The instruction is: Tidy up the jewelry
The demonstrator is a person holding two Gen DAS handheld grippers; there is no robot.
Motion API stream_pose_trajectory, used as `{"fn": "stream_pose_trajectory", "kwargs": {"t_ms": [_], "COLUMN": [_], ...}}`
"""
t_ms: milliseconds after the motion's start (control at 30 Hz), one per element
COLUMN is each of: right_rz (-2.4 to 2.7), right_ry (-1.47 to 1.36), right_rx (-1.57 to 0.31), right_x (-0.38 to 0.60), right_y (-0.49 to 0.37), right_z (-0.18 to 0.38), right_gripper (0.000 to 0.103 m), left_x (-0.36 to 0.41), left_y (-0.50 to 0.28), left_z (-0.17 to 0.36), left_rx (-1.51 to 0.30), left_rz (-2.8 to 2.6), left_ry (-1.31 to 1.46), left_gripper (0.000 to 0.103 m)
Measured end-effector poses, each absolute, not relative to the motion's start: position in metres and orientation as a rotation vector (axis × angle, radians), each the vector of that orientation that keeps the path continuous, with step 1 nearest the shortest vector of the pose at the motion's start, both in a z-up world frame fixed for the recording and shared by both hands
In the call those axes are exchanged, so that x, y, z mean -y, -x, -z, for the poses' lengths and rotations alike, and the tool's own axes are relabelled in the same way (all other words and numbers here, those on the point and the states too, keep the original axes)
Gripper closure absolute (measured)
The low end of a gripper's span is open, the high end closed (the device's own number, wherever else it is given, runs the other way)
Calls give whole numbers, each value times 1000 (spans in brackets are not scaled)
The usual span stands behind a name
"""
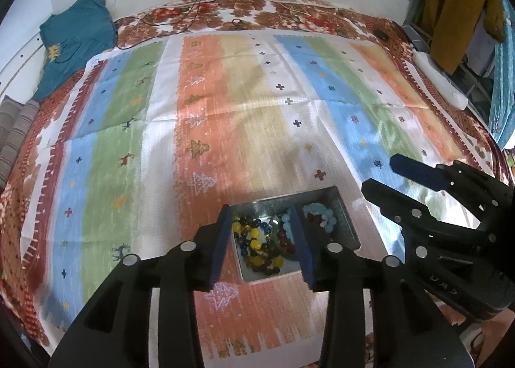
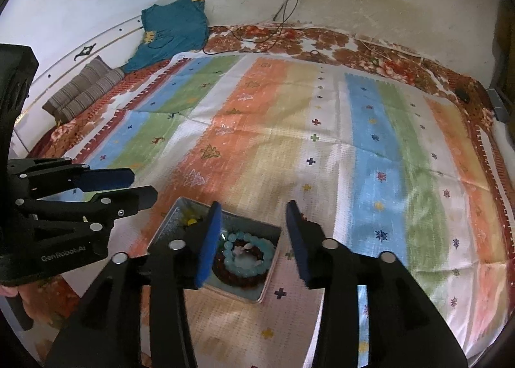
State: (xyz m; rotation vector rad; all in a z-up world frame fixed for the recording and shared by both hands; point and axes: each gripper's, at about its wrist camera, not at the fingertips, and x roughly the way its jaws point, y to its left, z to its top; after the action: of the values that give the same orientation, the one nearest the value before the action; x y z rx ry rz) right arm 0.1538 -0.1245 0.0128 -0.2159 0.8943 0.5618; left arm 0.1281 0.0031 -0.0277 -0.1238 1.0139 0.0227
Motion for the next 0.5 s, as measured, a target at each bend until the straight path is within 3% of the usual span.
{"fn": "stream_pose_trajectory", "kwargs": {"t_ms": [300, 500], "right_rz": [-567, -583], "right_ry": [188, 194], "right_rx": [-876, -844], "right_x": [141, 147], "right_y": [-138, -123], "right_z": [-19, -24], "right_gripper": [45, 34], "left_x": [-3, -1], "left_y": [-105, -84], "left_z": [18, 15], "left_rx": [-979, -949], "left_rz": [-30, -27], "left_ry": [102, 107], "left_gripper": [46, 27]}}
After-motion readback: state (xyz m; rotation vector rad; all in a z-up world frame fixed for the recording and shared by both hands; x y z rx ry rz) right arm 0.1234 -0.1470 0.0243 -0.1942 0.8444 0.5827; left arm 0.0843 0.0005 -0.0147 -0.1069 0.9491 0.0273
